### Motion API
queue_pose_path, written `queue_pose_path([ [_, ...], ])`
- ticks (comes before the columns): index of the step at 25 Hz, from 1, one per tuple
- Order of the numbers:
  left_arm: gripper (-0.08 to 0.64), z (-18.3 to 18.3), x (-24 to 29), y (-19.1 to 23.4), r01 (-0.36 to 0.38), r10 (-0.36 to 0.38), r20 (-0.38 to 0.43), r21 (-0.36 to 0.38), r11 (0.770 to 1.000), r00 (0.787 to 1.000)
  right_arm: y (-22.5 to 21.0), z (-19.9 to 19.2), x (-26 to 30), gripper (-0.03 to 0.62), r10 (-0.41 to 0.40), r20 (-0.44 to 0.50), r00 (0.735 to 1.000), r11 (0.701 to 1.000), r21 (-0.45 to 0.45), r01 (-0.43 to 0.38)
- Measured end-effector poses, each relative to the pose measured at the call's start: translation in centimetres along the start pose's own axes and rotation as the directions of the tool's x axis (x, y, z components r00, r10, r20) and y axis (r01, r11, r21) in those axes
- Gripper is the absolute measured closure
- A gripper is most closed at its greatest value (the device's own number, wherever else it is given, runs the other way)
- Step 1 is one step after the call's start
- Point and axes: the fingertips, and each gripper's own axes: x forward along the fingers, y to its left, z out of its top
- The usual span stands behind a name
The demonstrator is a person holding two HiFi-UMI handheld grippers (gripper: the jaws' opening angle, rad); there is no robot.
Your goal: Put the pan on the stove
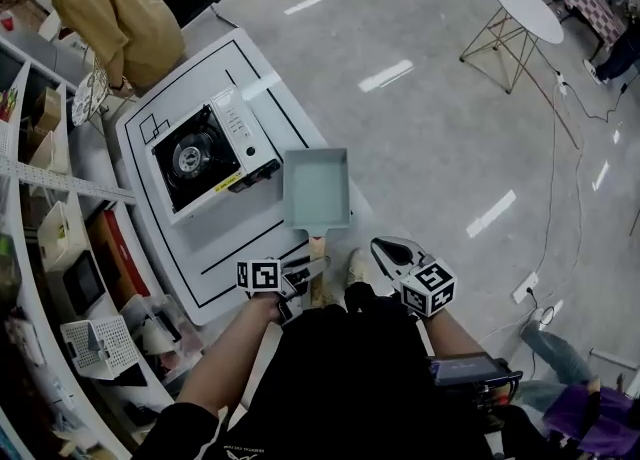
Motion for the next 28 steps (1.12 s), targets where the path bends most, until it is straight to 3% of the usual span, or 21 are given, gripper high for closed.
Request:
queue_pose_path([
  [8, 0.354, -0.9, 0.4, -0.1, 0.037, -0.038, -0.024, -0.039, 0.999, 0.999, -0.7, -0.4, -0.3, 0.566, -0.034, -0.01, 0.999, 0.999, 0.037, 0.035],
  [15, 0.435, -0.5, 0.5, 0.3, 0.063, -0.062, 0.016, -0.083, 0.995, 0.998, -0.9, -0.7, -0.4, 0.566, -0.045, -0.013, 0.999, 0.998, 0.048, 0.046],
  [28, 0.462, -0.6, 0.3, 0.0, 0.087, -0.081, 0.052, -0.144, 0.986, 0.995, -1.3, -0.6, -0.3, 0.566, -0.048, -0.018, 0.999, 0.997, 0.059, 0.049],
])
